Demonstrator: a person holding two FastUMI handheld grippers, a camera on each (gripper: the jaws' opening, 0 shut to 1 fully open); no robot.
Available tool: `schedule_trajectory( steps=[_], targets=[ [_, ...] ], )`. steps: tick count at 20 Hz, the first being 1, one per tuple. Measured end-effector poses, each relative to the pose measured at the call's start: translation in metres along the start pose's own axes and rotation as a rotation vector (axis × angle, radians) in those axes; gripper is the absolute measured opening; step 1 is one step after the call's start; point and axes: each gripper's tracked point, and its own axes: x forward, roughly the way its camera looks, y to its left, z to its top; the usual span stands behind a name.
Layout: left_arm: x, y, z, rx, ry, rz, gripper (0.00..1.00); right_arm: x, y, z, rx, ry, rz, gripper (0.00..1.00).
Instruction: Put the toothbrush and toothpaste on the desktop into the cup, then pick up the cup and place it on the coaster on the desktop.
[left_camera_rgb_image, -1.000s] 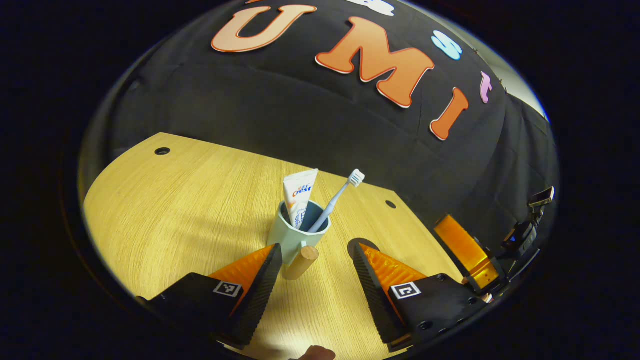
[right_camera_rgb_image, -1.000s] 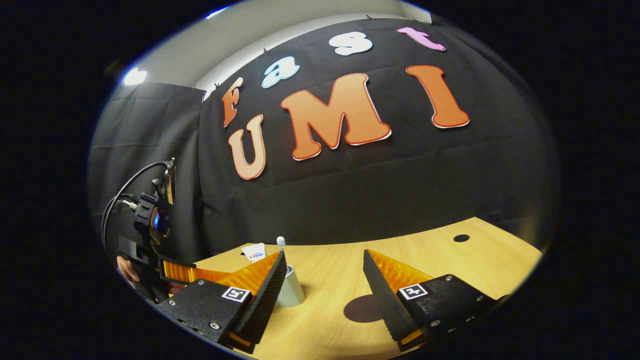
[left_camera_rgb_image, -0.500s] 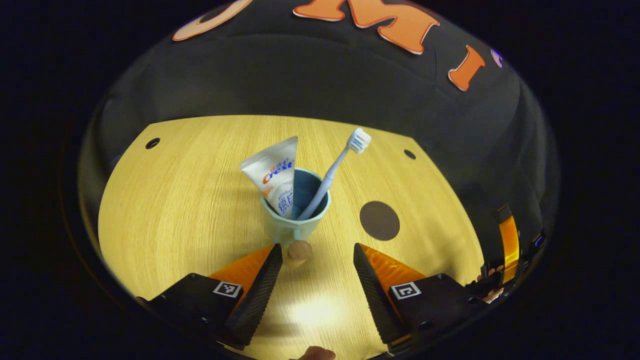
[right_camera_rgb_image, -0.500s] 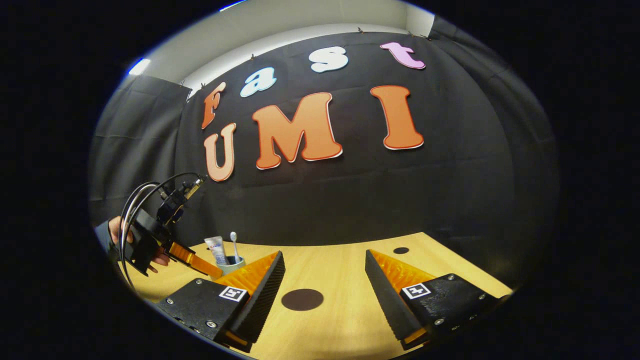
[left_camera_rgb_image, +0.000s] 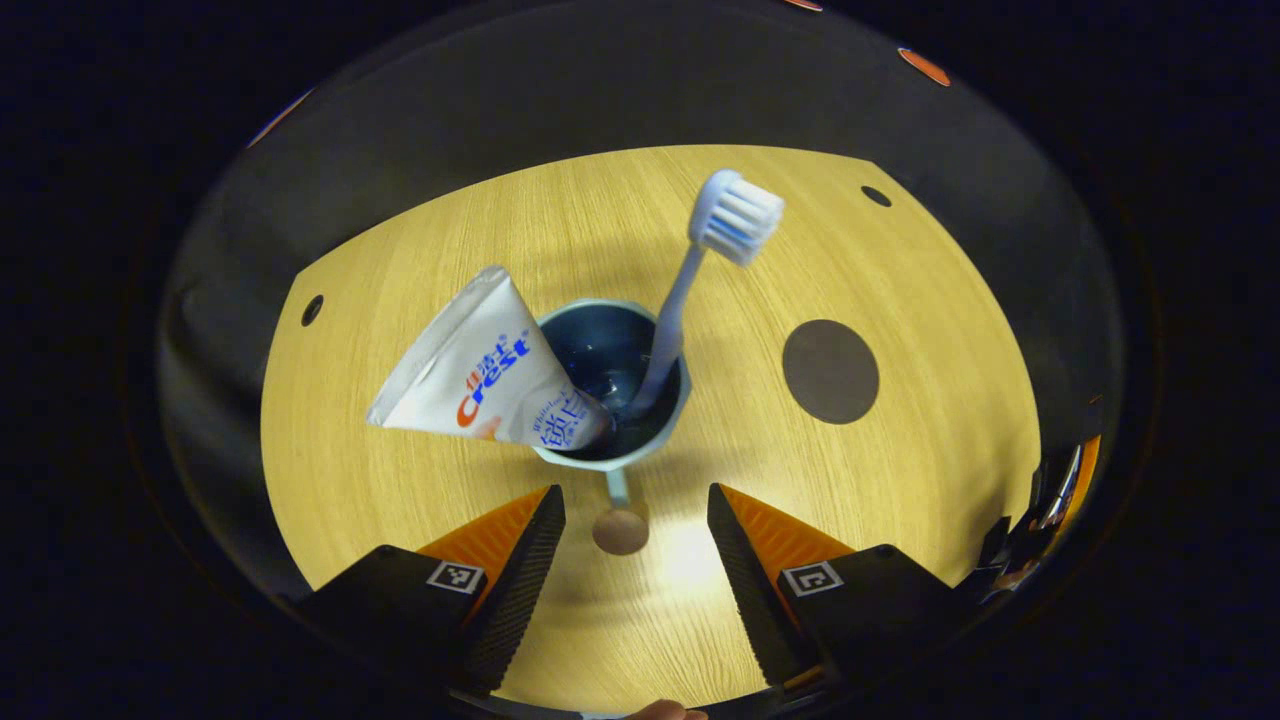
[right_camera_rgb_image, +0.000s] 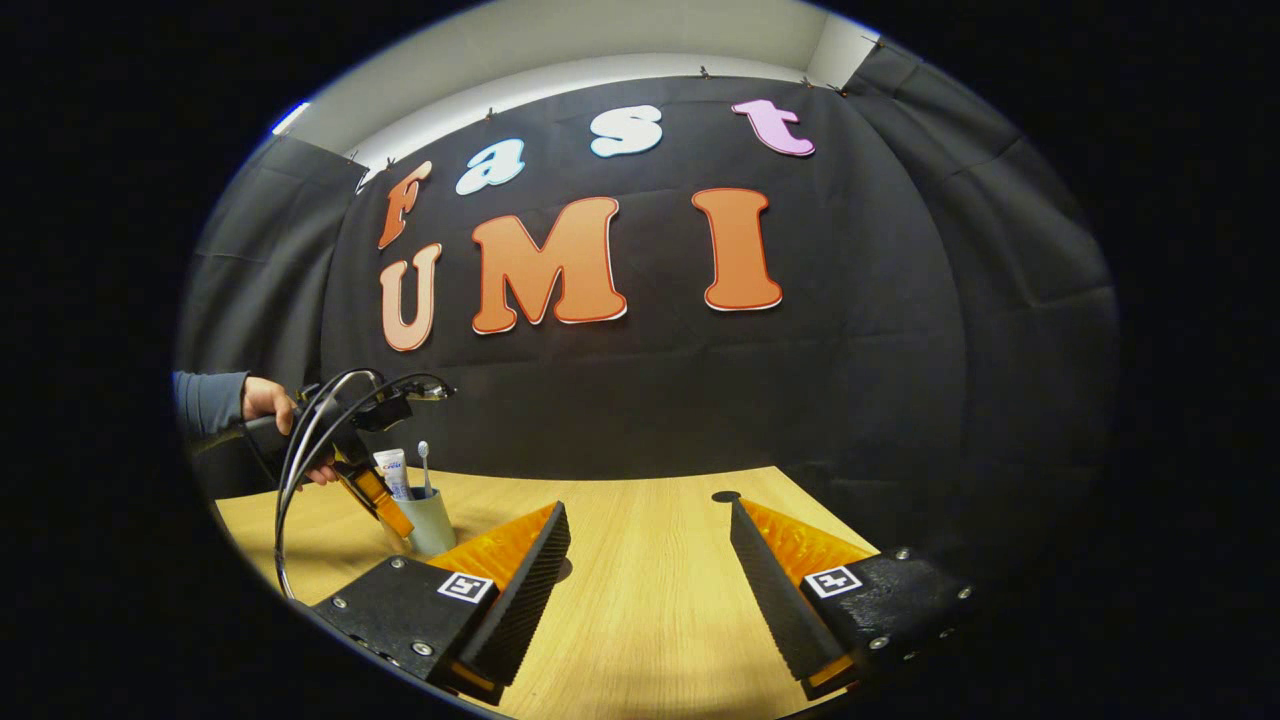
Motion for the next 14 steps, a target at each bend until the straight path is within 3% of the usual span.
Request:
schedule_trajectory(
  steps=[4, 8, 10, 11, 14],
  targets=[
    [0.017, 0.01, 0.01, -0.02, 0.014, 0.043, 0.93, -0.005, -0.005, 0.004, 0.002, -0.015, -0.007, 0.97],
    [0.027, 0.003, 0.006, -0.033, 0.021, 0.039, 0.53, -0.001, -0.002, -0.001, 0.044, -0.017, 0.016, 0.97],
    [0.031, 0.003, 0.005, -0.042, 0.015, 0.037, 0.49, 0.001, 0.001, -0.006, 0.041, -0.007, 0.016, 0.97],
    [0.033, 0.002, 0.005, -0.036, 0.007, 0.032, 0.33, 0.002, 0.002, -0.007, 0.039, -0.007, 0.021, 0.97],
    [0.038, 0.0, 0.012, -0.036, -0.007, 0.025, 0.29, 0.005, 0.012, -0.013, 0.055, 0.006, 0.044, 1.0]
  ],
)
